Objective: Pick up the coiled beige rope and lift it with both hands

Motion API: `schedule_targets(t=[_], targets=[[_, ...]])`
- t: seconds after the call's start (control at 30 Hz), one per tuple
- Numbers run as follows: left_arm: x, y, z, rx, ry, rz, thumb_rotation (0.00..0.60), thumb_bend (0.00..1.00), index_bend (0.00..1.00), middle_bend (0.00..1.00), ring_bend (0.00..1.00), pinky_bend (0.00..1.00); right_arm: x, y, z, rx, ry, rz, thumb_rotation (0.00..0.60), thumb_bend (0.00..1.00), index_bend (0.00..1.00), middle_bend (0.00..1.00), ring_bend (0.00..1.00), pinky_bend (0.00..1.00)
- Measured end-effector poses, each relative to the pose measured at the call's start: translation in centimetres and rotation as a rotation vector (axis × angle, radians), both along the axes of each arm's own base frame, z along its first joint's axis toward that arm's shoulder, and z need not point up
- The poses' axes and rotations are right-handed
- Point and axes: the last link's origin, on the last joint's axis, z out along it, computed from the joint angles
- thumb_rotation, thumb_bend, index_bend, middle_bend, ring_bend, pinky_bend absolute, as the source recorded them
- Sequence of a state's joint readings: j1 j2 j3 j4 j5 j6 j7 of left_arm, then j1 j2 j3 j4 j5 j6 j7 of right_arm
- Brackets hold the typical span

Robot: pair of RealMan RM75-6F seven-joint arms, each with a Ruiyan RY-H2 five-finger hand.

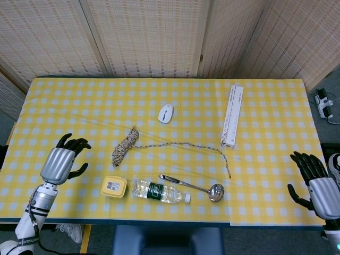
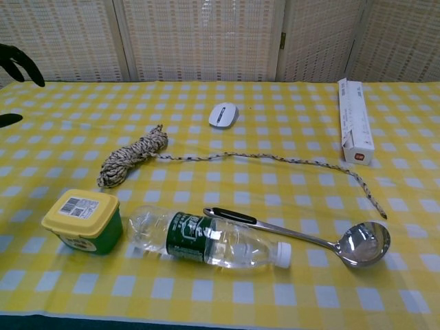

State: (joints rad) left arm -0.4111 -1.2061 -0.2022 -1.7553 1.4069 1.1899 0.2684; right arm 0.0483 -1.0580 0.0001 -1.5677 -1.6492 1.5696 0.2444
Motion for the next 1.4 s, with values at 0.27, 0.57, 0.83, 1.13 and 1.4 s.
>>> schedule_targets(t=[0.27,0.57,0.83,1.13,1.4], targets=[[3.7,3.5,-4.6,-0.088,0.029,-0.033,0.6,0.35,0.31,0.31,0.28,0.17,-0.2,0.5,0.2,-0.008,0.0,-0.013,0.6,0.47,0.06,0.08,0.04,0.0],[4.8,6.3,-9.5,-0.132,0.074,0.041,0.6,0.34,0.25,0.28,0.23,0.17,-0.3,0.3,0.2,-0.006,0.0,-0.016,0.6,0.47,0.06,0.08,0.04,0.0],[4.1,8.1,-12.8,-0.111,0.132,0.133,0.6,0.34,0.24,0.26,0.23,0.17,-0.5,0.3,0.2,-0.006,-0.001,-0.025,0.6,0.47,0.06,0.08,0.04,0.0],[3.8,8.7,-15.0,-0.135,0.132,0.217,0.6,0.34,0.21,0.23,0.21,0.17,-0.7,0.1,0.1,0.001,0.0,-0.033,0.6,0.47,0.06,0.08,0.05,0.0],[3.8,9.1,-15.6,-0.141,0.111,0.254,0.6,0.34,0.23,0.23,0.23,0.19,-0.7,-0.1,-0.2,0.013,-0.002,-0.033,0.6,0.47,0.06,0.08,0.05,0.0]])
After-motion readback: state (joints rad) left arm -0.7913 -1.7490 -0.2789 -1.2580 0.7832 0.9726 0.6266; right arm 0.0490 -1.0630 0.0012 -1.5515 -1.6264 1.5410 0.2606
